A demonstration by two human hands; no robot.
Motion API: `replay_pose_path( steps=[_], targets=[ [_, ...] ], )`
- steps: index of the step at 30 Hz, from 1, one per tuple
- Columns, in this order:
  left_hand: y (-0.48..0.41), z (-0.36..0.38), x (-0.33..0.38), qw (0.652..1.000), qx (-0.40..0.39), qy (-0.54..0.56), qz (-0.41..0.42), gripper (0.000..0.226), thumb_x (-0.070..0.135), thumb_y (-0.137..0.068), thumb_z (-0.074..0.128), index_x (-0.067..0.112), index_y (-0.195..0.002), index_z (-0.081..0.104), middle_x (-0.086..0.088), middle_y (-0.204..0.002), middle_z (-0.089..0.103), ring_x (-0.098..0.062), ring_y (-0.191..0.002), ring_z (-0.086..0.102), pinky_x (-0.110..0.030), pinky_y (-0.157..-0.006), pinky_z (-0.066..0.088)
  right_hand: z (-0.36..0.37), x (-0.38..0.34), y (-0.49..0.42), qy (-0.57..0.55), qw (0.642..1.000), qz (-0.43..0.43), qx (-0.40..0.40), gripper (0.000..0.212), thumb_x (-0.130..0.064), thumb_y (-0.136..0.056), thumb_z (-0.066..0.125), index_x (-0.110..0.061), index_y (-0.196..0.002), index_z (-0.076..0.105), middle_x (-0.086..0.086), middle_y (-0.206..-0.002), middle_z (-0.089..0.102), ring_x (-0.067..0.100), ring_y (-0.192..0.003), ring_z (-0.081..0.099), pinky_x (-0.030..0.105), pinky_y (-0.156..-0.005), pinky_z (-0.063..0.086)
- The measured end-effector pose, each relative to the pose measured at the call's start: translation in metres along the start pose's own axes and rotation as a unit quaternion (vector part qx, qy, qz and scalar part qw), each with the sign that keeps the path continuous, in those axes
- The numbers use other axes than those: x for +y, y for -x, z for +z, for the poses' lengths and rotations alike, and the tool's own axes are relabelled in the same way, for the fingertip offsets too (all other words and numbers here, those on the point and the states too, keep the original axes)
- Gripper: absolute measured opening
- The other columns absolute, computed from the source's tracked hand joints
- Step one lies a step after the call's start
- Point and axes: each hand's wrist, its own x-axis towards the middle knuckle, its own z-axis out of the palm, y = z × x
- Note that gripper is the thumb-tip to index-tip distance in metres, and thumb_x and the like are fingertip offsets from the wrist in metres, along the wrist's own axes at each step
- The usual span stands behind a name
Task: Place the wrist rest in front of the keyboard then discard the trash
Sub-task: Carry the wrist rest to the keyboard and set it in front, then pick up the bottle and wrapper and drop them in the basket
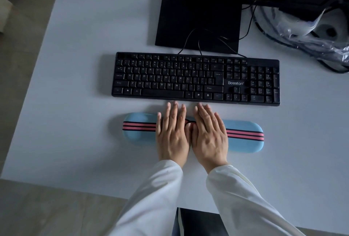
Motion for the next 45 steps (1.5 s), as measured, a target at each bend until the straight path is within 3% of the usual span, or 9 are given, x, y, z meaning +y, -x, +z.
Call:
replay_pose_path(
  steps=[7, 25, 29, 34, 39, 45],
  targets=[
    [0.0, -0.003, -0.018, 1.0, 0.002, -0.011, 0.003, 0.042, 0.026, -0.092, 0.036, 0.018, -0.129, 0.056, -0.002, -0.137, 0.057, -0.026, -0.13, 0.049, -0.038, -0.11, 0.019, -0.003, 0.022, 0.007, 0.025, 0.999, -0.021, -0.009, 0.041, -0.015, -0.089, 0.04, -0.006, -0.125, 0.057, 0.009, -0.132, 0.058, 0.026, -0.124, 0.053, 0.039, -0.104, 0.034],
    [0.006, -0.009, -0.074, 0.999, 0.019, -0.039, -0.021, 0.046, 0.022, -0.092, 0.031, 0.019, -0.133, 0.05, -0.007, -0.142, 0.051, -0.027, -0.134, 0.044, -0.039, -0.111, 0.019, -0.025, 0.088, 0.024, 0.04, 0.999, 0.014, 0.004, 0.043, -0.013, -0.091, 0.036, -0.004, -0.129, 0.053, 0.011, -0.134, 0.056, 0.029, -0.125, 0.051, 0.041, -0.106, 0.034],
    [0.009, -0.011, -0.081, 0.997, 0.017, -0.002, -0.077, 0.048, 0.023, -0.092, 0.028, 0.021, -0.137, 0.046, -0.008, -0.149, 0.041, -0.029, -0.141, 0.032, -0.042, -0.114, 0.018, -0.033, 0.105, 0.031, 0.027, 0.996, 0.086, -0.004, 0.045, -0.014, -0.092, 0.032, -0.003, -0.133, 0.048, 0.013, -0.14, 0.05, 0.029, -0.132, 0.042, 0.035, -0.11, 0.028],
    [0.014, -0.018, -0.102, 0.977, -0.008, 0.051, -0.206, 0.048, 0.023, -0.098, 0.025, 0.027, -0.145, 0.027, -0.007, -0.159, 0.02, -0.024, -0.148, 0.014, -0.041, -0.118, 0.006, -0.044, 0.115, 0.041, 0.034, 0.982, 0.185, -0.033, 0.05, -0.023, -0.095, 0.023, -0.005, -0.137, 0.043, 0.012, -0.148, 0.039, 0.027, -0.139, 0.031, 0.04, -0.116, 0.019],
    [0.023, -0.033, -0.122, 0.967, -0.012, 0.07, -0.245, 0.045, 0.017, -0.097, 0.03, 0.015, -0.142, 0.037, -0.012, -0.159, 0.014, -0.027, -0.148, 0.009, -0.042, -0.117, 0.006, -0.059, 0.111, 0.057, 0.033, 0.952, 0.298, -0.07, 0.047, -0.02, -0.098, 0.029, -0.006, -0.143, 0.031, 0.011, -0.155, 0.024, 0.025, -0.145, 0.016, 0.034, -0.118, 0.01],
    [0.037, -0.05, -0.112, 0.959, 0.023, 0.146, -0.24, 0.046, 0.007, -0.093, 0.043, -0.001, -0.137, 0.04, -0.029, -0.154, 0.018, -0.036, -0.145, 0.018, -0.042, -0.115, 0.019, -0.101, 0.099, 0.091, -0.032, 0.909, 0.414, 0.039, 0.048, -0.026, -0.095, 0.041, -0.003, -0.137, 0.04, 0.014, -0.149, 0.037, 0.025, -0.142, 0.026, 0.034, -0.115, 0.017]
  ],
)
